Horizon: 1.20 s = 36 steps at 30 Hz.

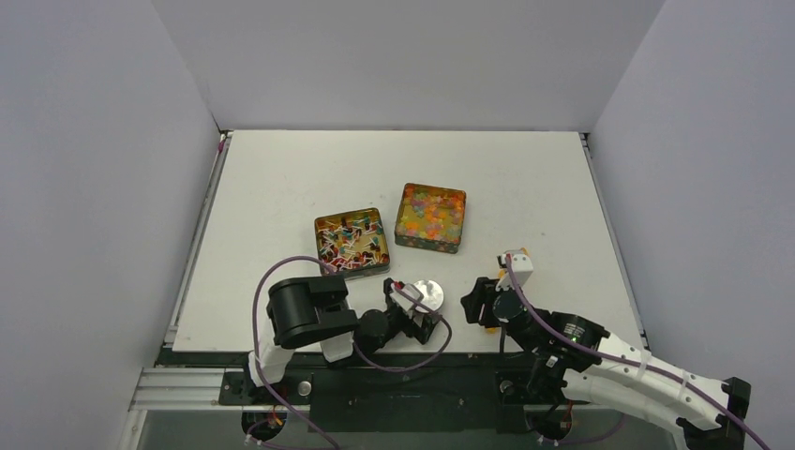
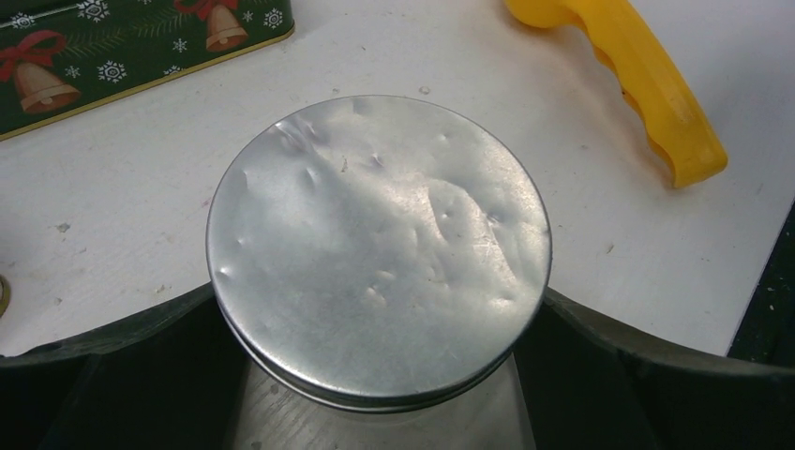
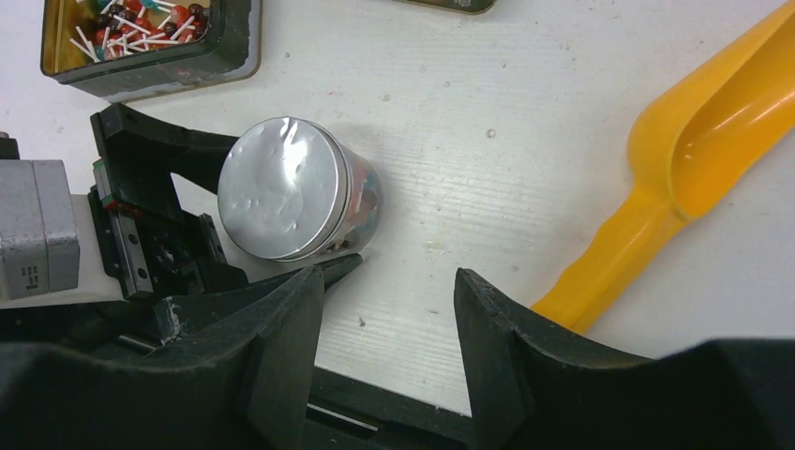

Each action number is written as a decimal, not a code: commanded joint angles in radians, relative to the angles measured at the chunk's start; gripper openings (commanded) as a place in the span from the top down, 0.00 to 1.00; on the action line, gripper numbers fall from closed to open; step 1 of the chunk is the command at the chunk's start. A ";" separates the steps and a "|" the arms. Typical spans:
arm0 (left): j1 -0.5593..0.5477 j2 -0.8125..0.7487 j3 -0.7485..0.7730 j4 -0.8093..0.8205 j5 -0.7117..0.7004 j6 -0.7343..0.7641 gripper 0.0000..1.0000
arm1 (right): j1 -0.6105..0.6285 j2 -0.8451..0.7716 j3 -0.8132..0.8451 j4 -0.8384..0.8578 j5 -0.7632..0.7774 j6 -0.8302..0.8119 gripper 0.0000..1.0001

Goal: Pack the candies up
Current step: Screw the bottle lid onto the packing bottle.

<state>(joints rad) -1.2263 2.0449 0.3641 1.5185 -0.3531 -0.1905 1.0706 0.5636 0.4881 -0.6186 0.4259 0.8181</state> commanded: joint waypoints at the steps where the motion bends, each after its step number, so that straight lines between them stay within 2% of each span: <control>1: -0.024 -0.038 -0.016 -0.171 -0.051 -0.051 0.04 | -0.043 -0.017 -0.010 0.053 -0.028 -0.056 0.50; 6: -0.063 -0.114 0.015 -0.375 -0.106 -0.081 0.04 | -0.078 -0.015 -0.006 0.059 -0.050 -0.085 0.49; 11: -0.065 -0.202 -0.005 -0.469 -0.105 -0.152 0.04 | -0.085 -0.013 0.000 0.065 -0.059 -0.095 0.47; 19: -0.067 -0.404 -0.002 -0.758 -0.074 -0.224 0.04 | -0.090 0.007 0.014 0.071 -0.057 -0.097 0.43; 27: -0.065 -0.634 0.069 -1.183 -0.067 -0.265 0.04 | -0.099 0.031 0.078 0.059 -0.021 -0.126 0.36; 36: -0.013 -0.939 0.247 -1.639 -0.098 -0.311 0.04 | -0.124 0.112 0.239 0.016 0.042 -0.217 0.26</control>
<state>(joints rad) -1.2774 1.2358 0.4965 0.1349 -0.4282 -0.4698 0.9699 0.6380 0.6304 -0.5961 0.4133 0.6682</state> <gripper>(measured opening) 0.965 0.734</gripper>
